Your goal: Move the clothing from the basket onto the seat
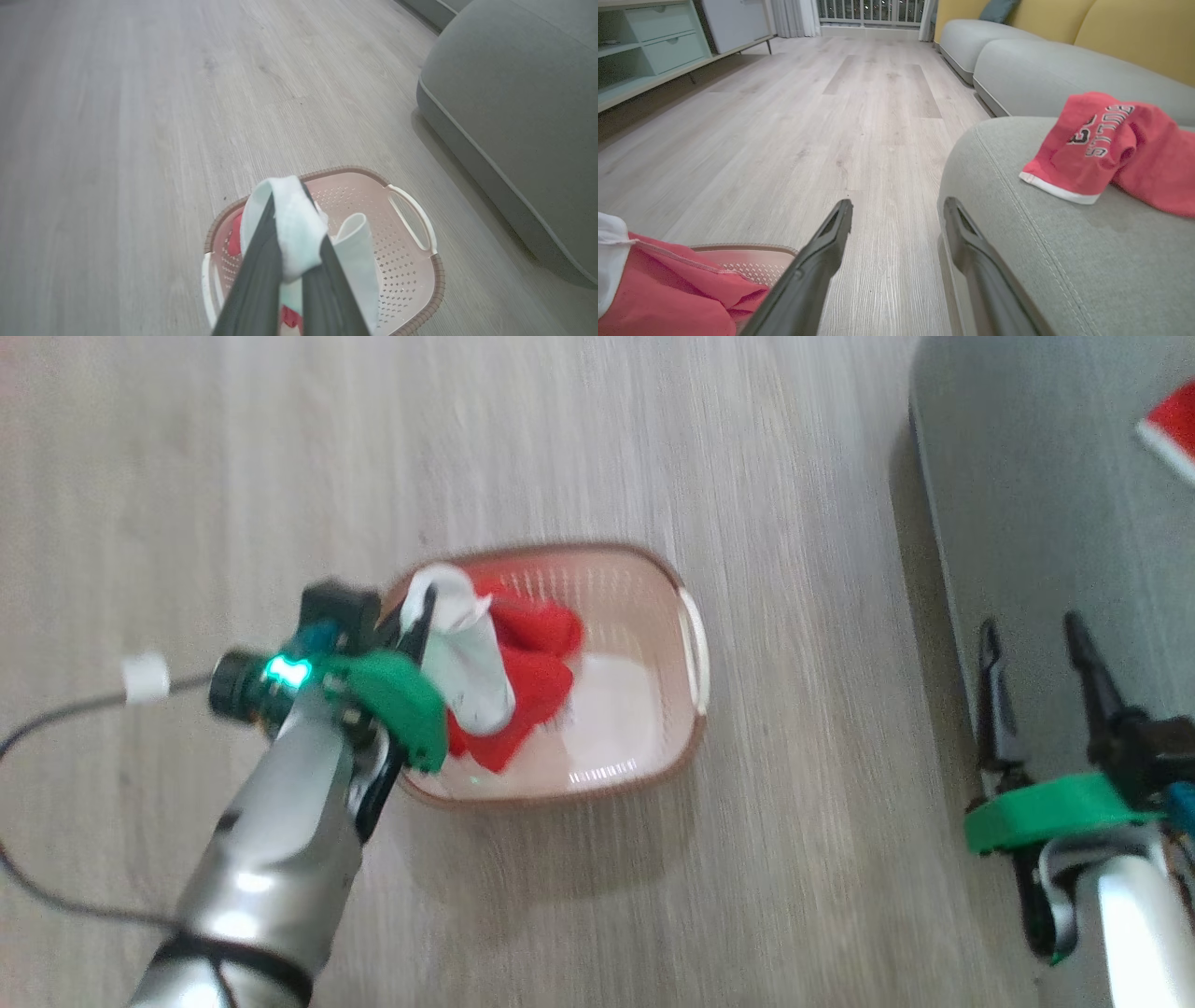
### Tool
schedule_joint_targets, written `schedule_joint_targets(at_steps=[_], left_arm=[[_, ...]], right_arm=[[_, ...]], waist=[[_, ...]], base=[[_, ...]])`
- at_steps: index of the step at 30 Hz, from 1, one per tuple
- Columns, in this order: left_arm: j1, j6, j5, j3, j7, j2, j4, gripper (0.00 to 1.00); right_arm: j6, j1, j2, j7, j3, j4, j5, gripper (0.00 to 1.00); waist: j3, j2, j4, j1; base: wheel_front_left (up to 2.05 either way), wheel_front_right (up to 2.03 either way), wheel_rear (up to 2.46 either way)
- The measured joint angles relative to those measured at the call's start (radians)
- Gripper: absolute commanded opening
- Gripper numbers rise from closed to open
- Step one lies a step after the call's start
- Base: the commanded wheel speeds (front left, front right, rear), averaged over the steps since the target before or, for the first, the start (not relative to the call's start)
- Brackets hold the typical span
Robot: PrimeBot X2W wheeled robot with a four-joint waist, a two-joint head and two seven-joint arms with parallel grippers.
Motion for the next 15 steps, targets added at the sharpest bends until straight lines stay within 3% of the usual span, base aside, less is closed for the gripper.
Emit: schedule_joint_targets(at_steps=[4, 15], left_arm=[[0.142, 0.031, -0.015, 0.028, 0.0, 0.041, -0.12, 0.0], [0.43, 0.127, -0.068, 0.086, 0.019, 0.079, -0.37, 0.0]], right_arm=[[0.0, 0.017, -0.001, 0.0, 0.016, 0.033, -0.025, 1.0], [0.0, 0.112, -0.007, 0.0, 0.024, 0.085, -0.025, 1.0]], waist=[[-0.106, 0.0, 0.03, 0.0], [-0.3, 0.0, 0.056, 0.0]], base=[[0.0, 0.0, 0.0], [0.0, 0.0, 0.0]])
